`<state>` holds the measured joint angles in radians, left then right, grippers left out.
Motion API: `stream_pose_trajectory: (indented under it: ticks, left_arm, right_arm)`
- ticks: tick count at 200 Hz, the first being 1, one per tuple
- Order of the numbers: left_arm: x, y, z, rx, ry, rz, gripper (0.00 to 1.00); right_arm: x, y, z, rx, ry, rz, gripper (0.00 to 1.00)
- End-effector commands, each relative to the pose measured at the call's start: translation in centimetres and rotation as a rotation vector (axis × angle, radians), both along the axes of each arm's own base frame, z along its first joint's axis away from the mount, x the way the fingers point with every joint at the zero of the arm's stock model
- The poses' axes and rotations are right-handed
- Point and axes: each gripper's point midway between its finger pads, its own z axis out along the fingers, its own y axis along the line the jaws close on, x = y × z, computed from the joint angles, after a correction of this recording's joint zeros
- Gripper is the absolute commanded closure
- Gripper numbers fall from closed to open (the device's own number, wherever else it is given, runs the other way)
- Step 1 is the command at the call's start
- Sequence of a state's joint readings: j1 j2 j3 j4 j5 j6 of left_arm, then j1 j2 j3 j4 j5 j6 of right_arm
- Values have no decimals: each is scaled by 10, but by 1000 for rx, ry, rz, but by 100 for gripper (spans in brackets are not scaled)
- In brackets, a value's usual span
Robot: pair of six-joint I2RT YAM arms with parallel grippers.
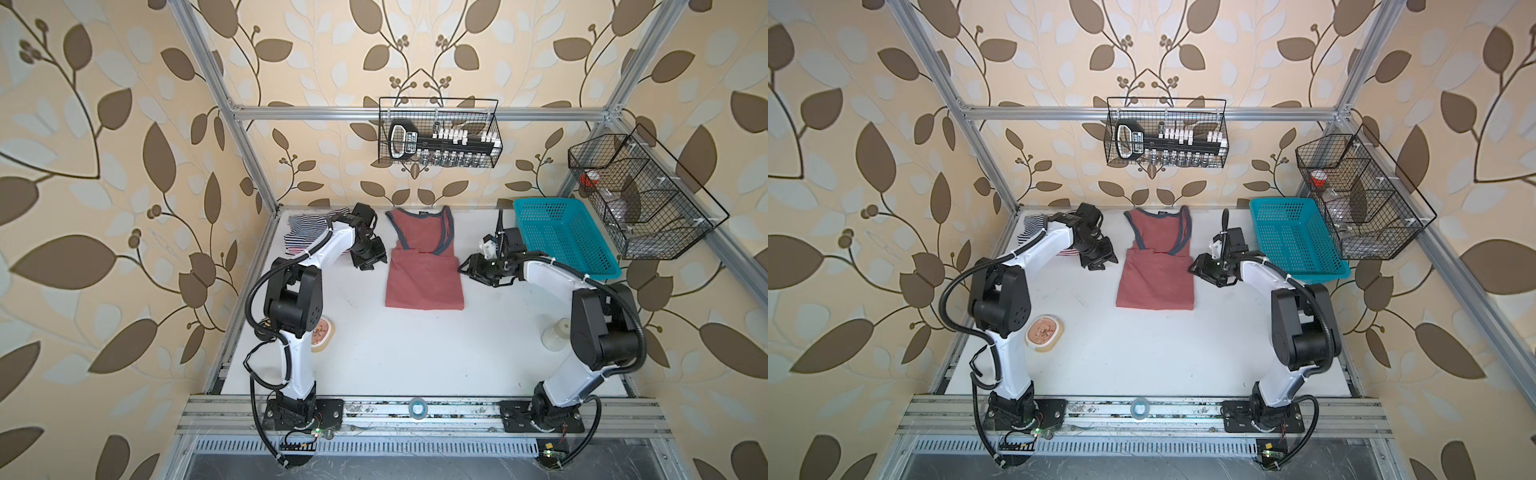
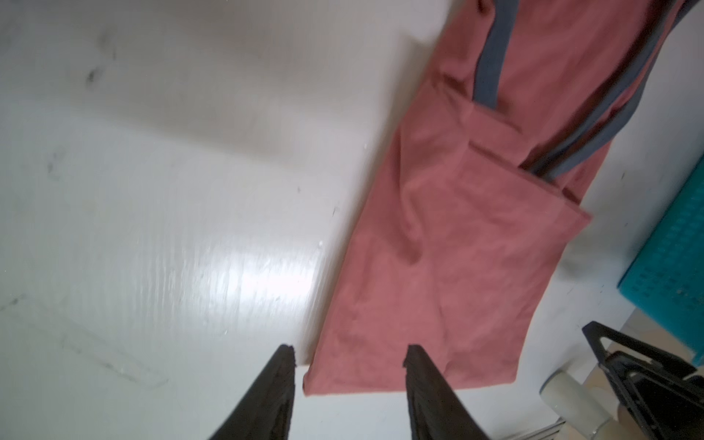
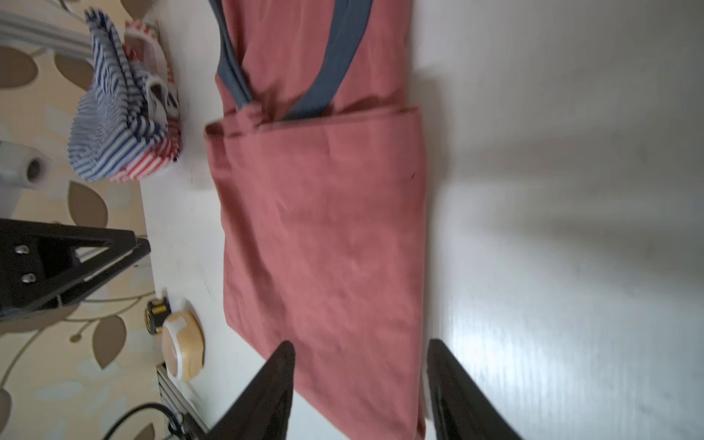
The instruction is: Fold and stack the tank tops
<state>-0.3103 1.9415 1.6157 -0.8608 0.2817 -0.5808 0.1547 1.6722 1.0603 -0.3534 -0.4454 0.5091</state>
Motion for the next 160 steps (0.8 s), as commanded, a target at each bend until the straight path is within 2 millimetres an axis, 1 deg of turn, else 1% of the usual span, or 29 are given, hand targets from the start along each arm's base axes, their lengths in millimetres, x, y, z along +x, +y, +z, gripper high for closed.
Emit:
stream_pose_trajectory:
  ticks: [1, 16, 25, 36, 49, 63, 106, 135, 160]
  left_arm:
    - [-39, -4, -7, 77, 9, -75, 50]
    - [-56, -11, -23, 69, 40, -84, 49]
    - [-63, -14, -33, 66, 60, -83, 49]
    - [-67, -15, -44, 66, 77, -72, 49]
    - [-67, -14, -53, 75, 77, -44, 49]
    - [-65, -13, -59, 73, 70, -22, 49]
    - [-65, -14, -69, 72, 78, 4, 47]
    - [-67, -19, -74, 52, 88, 6, 46]
    - [-74, -23, -81, 47, 118, -9, 46]
  right_arm:
    - [-38, -6, -26, -123, 61, 47, 43]
    - [-56, 0, -36, -145, 85, 66, 43]
    - [-62, 4, -41, -147, 96, 74, 42]
    - [-67, 7, -48, -146, 109, 76, 42]
    - [-72, 8, -56, -152, 126, 75, 42]
    - [-75, 11, -61, -151, 137, 73, 42]
    - [-81, 16, -75, -143, 164, 76, 43]
    - [-85, 18, -81, -147, 186, 82, 46]
    - [-86, 18, -84, -149, 197, 80, 50]
